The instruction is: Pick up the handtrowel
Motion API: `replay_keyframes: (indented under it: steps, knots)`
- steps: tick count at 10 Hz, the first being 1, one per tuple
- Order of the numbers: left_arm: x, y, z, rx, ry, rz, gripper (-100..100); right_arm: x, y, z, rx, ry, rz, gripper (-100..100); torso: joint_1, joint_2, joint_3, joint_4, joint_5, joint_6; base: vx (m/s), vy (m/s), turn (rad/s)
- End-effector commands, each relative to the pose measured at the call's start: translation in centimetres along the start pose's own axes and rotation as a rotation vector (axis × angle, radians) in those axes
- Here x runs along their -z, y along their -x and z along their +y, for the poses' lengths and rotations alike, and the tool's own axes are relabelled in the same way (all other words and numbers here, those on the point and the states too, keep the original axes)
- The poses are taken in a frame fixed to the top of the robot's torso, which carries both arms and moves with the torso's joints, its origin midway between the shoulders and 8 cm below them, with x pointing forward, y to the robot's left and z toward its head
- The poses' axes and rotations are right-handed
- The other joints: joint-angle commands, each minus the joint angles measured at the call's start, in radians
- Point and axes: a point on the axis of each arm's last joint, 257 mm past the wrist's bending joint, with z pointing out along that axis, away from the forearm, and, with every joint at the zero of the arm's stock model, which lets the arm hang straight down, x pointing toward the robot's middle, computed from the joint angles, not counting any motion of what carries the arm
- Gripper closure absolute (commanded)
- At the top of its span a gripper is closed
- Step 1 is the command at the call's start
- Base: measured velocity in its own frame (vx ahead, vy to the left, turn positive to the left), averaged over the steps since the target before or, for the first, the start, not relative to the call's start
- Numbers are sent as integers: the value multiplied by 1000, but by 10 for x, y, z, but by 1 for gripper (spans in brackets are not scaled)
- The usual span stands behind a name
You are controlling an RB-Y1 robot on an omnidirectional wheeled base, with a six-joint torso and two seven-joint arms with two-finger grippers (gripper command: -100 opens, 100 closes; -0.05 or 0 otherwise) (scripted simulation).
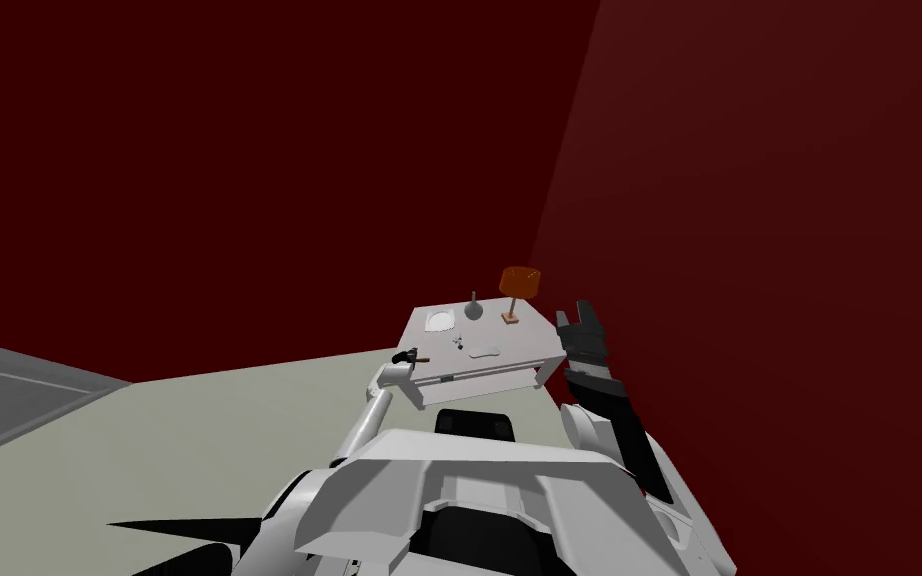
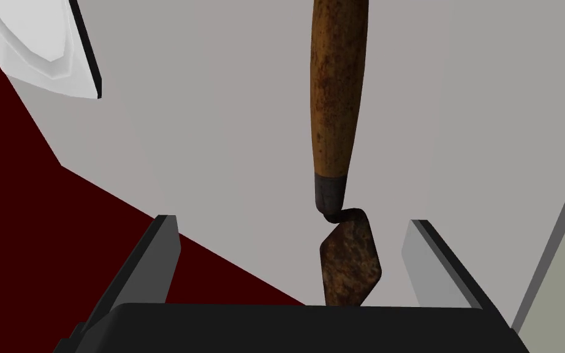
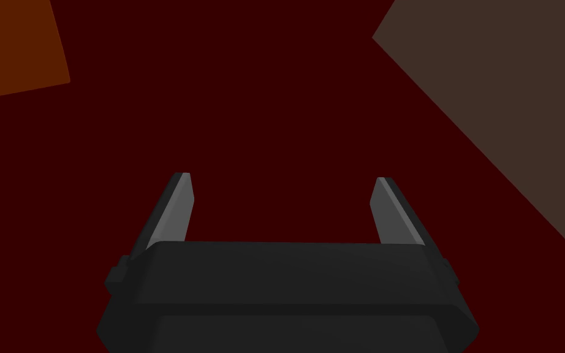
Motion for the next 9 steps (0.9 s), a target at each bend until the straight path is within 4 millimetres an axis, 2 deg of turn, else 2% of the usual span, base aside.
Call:
replay_keyframes:
  steps: [1,3,4,5,6,9]
  knots:
    - [-4,4,12,1,39,-6,-100,0,0,0,0,0,0,0,0,0,0,0,0,0,46,-20,-21]
    - [-7,6,30,2,86,-9,-100,0,0,0,0,0,0,0,1,0,0,0,0,0,49,-9,-21]
    - [-6,7,25,2,75,-8,-100,0,0,0,0,0,0,0,1,0,0,0,0,0,21,-3,-1]
    - [-6,7,26,2,77,-8,0,0,0,0,0,0,0,0,1,2,1,0,0,0,0,0,0]
    - [-11,13,30,12,79,-15,-100,0,0,0,0,0,0,0,1,3,2,1,0,0,-1,-5,-100]
    - [-18,27,37,33,84,-30,-100,0,0,0,0,0,0,0,1,4,2,1,0,0,-7,-5,-103]
